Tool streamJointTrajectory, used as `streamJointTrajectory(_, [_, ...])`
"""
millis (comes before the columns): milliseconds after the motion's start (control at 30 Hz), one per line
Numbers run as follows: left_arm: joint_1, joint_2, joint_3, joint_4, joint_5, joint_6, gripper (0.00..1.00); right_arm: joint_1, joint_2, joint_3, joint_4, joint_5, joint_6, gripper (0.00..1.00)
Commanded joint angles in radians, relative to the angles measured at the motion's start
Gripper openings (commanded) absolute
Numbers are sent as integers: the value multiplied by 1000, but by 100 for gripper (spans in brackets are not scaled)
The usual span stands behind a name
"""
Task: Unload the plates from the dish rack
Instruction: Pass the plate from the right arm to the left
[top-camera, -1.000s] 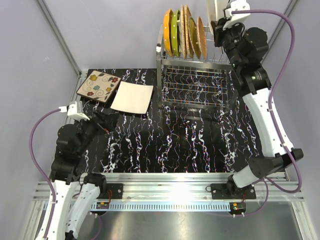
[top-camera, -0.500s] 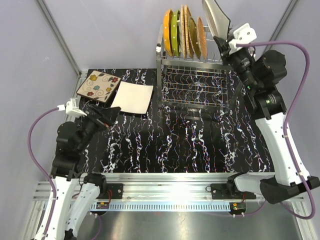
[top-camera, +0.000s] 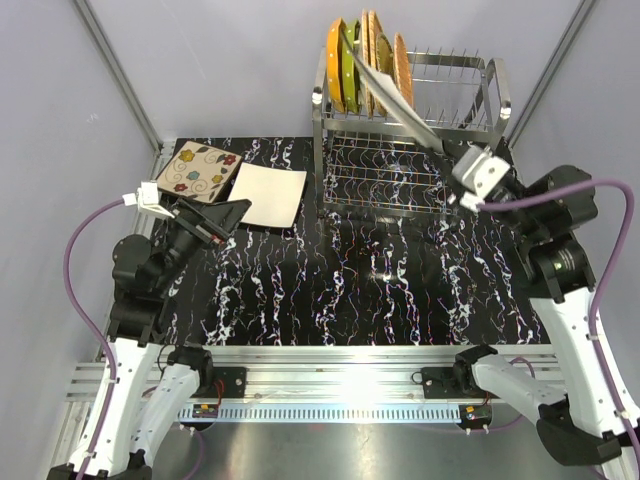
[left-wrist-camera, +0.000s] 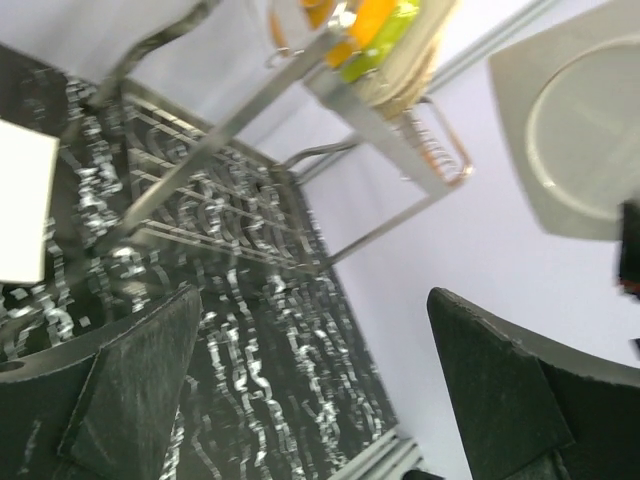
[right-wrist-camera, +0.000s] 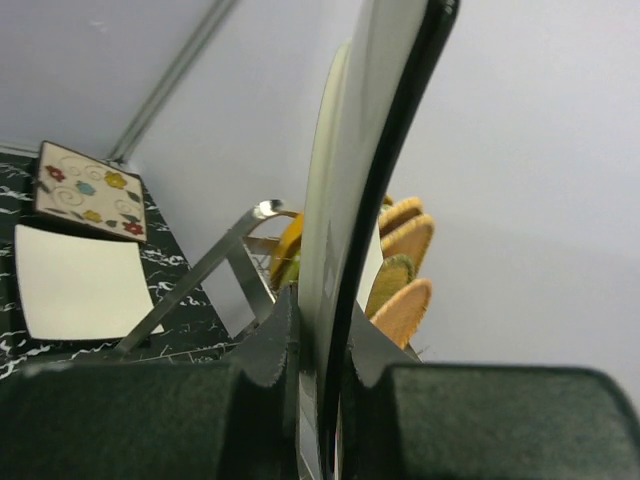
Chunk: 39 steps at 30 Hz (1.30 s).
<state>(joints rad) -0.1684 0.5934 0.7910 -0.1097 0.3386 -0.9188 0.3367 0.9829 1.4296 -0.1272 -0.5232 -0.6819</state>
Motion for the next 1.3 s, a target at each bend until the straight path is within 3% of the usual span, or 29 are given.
streamJointTrajectory(0, [3,9,-7,151,86,-86,99,7,-99,-32,190,-188,-120,0])
streamJointTrajectory(167, [3,14,-26,249,132,-179,99,8,-162,-89,133,-288,-140,0])
streamJointTrajectory(533, [3,-1,-107,387,238,-380,99,39,-202,-224,-8,-294,-175,0])
streamJointTrajectory(800, [-3,-6,-174,414,249,-468,99,293,-190,-305,-156,-40,-364,0])
streamJointTrajectory(1033, [-60,32,-101,148,178,-428,99,438,-109,-327,-180,179,-459,0])
streamJointTrajectory(1267, [-160,100,-72,53,100,-453,99,548,-64,-367,-140,340,-538,0])
